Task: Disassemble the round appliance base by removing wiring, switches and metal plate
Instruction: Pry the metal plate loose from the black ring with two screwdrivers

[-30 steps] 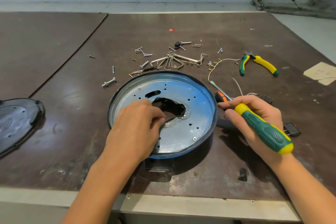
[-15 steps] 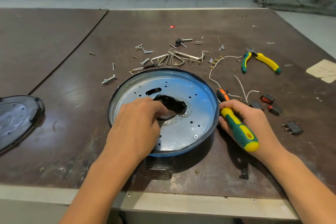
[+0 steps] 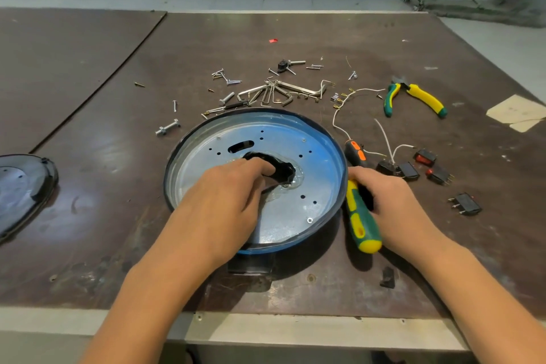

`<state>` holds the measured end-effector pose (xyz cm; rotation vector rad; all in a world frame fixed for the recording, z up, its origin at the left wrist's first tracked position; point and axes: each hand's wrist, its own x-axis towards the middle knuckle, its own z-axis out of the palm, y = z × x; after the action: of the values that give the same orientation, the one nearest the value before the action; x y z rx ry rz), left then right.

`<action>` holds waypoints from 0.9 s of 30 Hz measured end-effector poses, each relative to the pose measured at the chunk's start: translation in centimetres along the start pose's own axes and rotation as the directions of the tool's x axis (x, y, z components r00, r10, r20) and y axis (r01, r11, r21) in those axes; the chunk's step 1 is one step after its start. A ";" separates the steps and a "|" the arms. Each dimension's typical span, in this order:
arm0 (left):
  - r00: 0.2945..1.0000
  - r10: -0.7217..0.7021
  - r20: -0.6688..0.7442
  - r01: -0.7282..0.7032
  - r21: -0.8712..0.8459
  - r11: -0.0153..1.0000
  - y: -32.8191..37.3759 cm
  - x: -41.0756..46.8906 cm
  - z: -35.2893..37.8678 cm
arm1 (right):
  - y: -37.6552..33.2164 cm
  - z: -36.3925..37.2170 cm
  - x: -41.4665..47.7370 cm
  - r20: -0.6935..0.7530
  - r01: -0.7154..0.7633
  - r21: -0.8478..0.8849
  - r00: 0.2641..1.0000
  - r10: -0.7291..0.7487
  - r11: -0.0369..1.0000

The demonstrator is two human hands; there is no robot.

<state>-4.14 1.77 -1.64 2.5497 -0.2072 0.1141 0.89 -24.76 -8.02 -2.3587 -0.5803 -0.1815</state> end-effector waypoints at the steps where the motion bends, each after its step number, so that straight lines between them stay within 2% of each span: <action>1: 1.000 0.025 0.018 -0.026 0.007 1.000 0.3 0.0 0.0 | -0.2 0.1 0.1 0.004 0.006 -0.006 1.000 -0.006 1.000; 4: 0.995 0.063 0.073 -0.063 -0.002 0.998 1.4 -0.2 0.4 | -0.4 0.3 0.3 0.095 0.032 -0.086 0.995 -0.023 0.996; 7: 0.992 0.064 0.107 -0.068 0.035 0.997 2.0 -0.3 0.8 | -0.8 0.1 0.2 0.138 -0.013 -0.116 0.990 0.029 0.993; 9: 0.991 0.053 0.119 -0.059 0.044 0.997 1.8 -0.3 0.9 | -1.1 0.0 0.2 0.048 -0.041 -0.118 0.998 0.047 0.992; 12: 0.986 0.035 0.161 -0.040 0.027 0.999 1.5 -0.1 0.8 | -0.9 -0.3 0.7 -0.208 -0.100 -0.278 0.977 0.041 0.956; 13: 0.984 0.030 0.177 -0.034 0.022 0.999 1.5 -0.1 0.8 | -0.9 -0.6 1.2 -0.230 -0.127 -0.341 0.972 0.049 0.931; 16: 0.984 0.021 0.176 -0.027 0.032 0.999 1.5 -0.1 0.9 | -1.1 -1.0 3.3 -0.098 -0.223 -0.512 0.974 0.202 0.829; 18: 0.991 0.032 0.129 -0.040 0.061 0.997 1.5 -0.2 1.1 | -1.1 -1.0 4.4 -0.066 -0.258 -0.568 0.961 0.270 0.781; 20: 0.993 0.050 0.107 -0.060 0.086 0.995 1.4 -0.2 1.3 | -1.0 -1.1 5.0 -0.107 -0.278 -0.558 0.958 0.264 0.782; 23: 0.985 0.070 0.156 -0.081 0.066 0.995 1.2 -0.2 1.2 | 0.0 -1.2 5.0 -0.159 -0.298 -0.497 0.955 0.252 0.815; 25: 0.977 0.078 0.199 -0.090 0.054 0.994 1.1 -0.1 1.0 | 0.5 -1.8 4.8 -0.260 -0.329 -0.299 0.931 0.255 0.896; 27: 0.974 0.073 0.216 -0.088 0.060 0.994 1.2 0.0 0.9 | -0.1 -2.9 4.6 -0.377 -0.289 -0.020 0.889 0.260 0.957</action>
<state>-4.34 0.31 -1.79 2.6218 -0.3963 -0.1249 5.02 -24.95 -4.54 -2.3632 -0.0537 -0.5147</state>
